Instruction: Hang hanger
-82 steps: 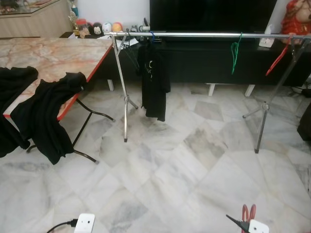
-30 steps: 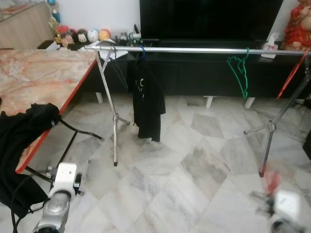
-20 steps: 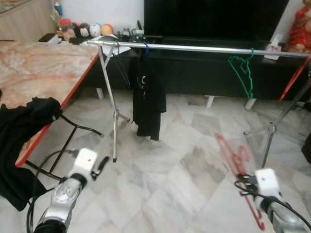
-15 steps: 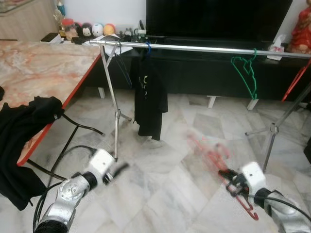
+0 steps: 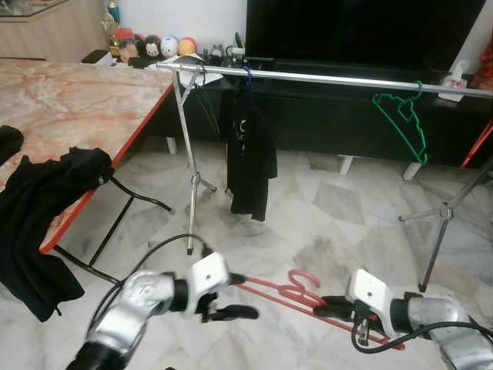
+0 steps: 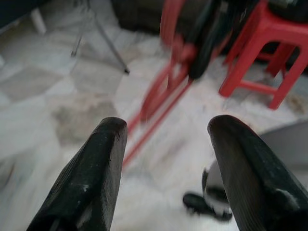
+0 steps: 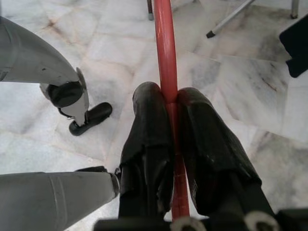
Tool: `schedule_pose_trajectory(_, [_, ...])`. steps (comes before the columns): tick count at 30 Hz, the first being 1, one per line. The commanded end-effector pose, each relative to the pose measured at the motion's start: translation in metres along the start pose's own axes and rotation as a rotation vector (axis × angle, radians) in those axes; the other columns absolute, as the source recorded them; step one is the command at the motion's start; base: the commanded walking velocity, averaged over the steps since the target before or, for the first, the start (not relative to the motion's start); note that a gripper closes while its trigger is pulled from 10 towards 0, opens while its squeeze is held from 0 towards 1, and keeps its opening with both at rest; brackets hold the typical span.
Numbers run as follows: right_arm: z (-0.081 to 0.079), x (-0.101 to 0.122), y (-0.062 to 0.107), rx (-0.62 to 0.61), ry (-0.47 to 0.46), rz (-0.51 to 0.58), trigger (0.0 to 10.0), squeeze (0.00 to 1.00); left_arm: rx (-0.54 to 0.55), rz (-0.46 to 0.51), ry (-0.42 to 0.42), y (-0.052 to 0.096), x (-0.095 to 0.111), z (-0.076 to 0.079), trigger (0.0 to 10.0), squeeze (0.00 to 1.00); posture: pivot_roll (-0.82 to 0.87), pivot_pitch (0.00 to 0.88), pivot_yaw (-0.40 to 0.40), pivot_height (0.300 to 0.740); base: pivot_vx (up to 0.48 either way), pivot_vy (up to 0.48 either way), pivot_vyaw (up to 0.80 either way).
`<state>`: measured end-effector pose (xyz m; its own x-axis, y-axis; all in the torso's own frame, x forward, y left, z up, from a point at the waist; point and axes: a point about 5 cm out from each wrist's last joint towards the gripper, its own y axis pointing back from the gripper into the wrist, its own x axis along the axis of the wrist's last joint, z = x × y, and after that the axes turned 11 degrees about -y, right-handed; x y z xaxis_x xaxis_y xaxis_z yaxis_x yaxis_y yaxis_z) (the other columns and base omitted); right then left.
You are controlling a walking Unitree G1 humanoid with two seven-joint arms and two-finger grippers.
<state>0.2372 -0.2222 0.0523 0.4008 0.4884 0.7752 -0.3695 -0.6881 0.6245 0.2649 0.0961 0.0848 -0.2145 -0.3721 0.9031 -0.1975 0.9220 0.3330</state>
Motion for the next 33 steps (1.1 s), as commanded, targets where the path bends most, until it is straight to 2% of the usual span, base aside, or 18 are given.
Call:
schedule_pose_trajectory(1, [-0.002, 0.005, 0.002, 0.013, 0.017, -0.006, 10.0, 0.00, -0.039, 0.021, -0.003, -0.008, 0.008, 0.000, 10.0, 0.00, -0.10, 0.000, -0.017, 0.740, 0.000, 0.000, 0.00])
schedule_pose_trajectory(4, [-0.004, 0.012, 0.001, 0.017, 0.031, 0.003, 10.0, 0.00, -0.074, 0.048, 0.004, -0.023, 0.014, 0.001, 10.0, 0.00, -0.10, 0.000, -0.009, 0.740, 0.000, 0.000, 0.00])
schedule_pose_trajectory(7, [-0.008, 0.017, -0.002, 0.032, 0.045, 0.007, 10.0, 0.00, -0.113, 0.040, -0.021, -0.030, 0.015, 0.004, 10.0, 0.00, -0.11, 0.000, -0.003, 0.740, 0.000, 0.000, 0.00])
schedule_pose_trajectory(10, [-0.009, 0.018, -0.003, 0.030, 0.052, 0.005, 10.0, 0.00, -0.136, 0.033, -0.030, -0.031, 0.016, 0.004, 10.0, 0.00, -0.11, 0.000, 0.002, 0.740, 0.000, 0.000, 0.00])
schedule_pose_trajectory(16, [-0.018, 0.022, -0.004, 0.067, 0.066, 0.005, 10.0, 0.00, -0.133, -0.051, -0.095, -0.031, 0.008, -0.005, 10.0, 0.00, -0.11, 0.000, 0.010, 0.740, 0.000, 0.000, 0.00])
schedule_pose_trajectory(23, [-0.023, 0.028, -0.002, 0.102, 0.081, 0.011, 10.0, 0.00, -0.146, -0.068, -0.087, -0.031, 0.003, -0.006, 10.0, 0.00, -0.12, 0.000, 0.011, 0.740, 0.000, 0.000, 0.00])
schedule_pose_trajectory(33, [-0.022, 0.034, -0.002, 0.097, 0.094, 0.023, 10.0, 0.00, -0.180, -0.087, -0.081, -0.036, -0.004, -0.003, 10.0, 0.00, -0.12, 0.000, 0.009, 0.740, 0.000, 0.000, 0.00])
